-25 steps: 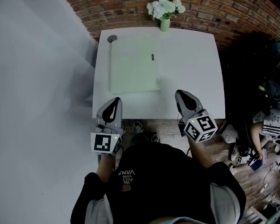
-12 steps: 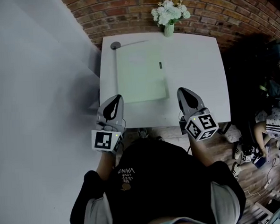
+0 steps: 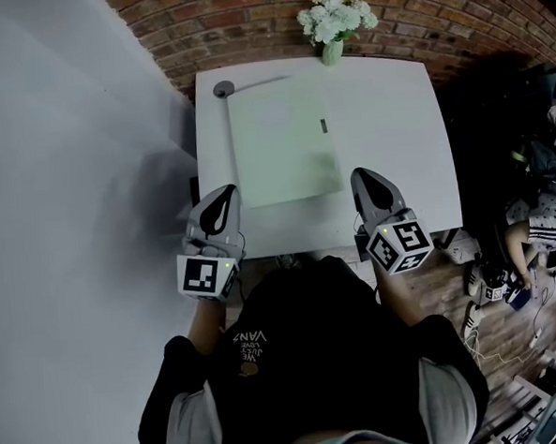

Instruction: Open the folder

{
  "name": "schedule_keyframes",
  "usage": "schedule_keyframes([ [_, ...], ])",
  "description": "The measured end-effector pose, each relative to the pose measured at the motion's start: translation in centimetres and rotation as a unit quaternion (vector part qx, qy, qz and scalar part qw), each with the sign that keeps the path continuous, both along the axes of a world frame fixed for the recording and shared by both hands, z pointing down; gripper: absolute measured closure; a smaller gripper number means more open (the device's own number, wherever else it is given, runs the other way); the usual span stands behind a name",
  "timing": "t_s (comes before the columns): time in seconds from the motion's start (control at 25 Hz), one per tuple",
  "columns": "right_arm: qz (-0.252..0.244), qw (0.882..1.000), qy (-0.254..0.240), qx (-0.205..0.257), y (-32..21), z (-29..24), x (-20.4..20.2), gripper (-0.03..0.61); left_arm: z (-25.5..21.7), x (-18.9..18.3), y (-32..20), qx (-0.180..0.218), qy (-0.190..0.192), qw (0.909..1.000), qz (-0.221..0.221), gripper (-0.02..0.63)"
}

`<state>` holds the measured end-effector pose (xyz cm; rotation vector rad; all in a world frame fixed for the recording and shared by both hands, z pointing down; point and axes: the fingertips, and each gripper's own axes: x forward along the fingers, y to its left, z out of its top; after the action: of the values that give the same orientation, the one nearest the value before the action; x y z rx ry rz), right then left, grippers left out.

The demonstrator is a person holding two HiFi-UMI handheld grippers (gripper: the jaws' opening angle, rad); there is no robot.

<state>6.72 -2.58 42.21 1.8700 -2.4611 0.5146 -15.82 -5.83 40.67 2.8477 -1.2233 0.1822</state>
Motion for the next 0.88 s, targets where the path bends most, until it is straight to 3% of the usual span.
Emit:
schedule_keyframes([
  [0.4,0.008,1.000,0.007,-0.013,-0.4,1.5,1.7,0.580,0.8,2.5,-0.8,-0.010,-0.004,0.9998,0.019,0.614],
  [0.6,-0.013,1.000,0.012,-0.023,-1.7,2.7,2.9,0.580,0.3,4.5,-1.2,-0.014,-0.002,0.9999,0.004,0.614],
  [0.76,-0.029,0.999,0.012,-0.028,-3.2,3.4,3.9,0.580,-0.2,6.4,-1.8,0.004,-0.006,0.9999,0.011,0.614],
  [0.88,-0.043,0.998,0.014,-0.034,-4.2,4.1,4.7,0.580,-0.3,7.4,-2.7,-0.013,-0.020,0.9997,-0.011,0.614],
])
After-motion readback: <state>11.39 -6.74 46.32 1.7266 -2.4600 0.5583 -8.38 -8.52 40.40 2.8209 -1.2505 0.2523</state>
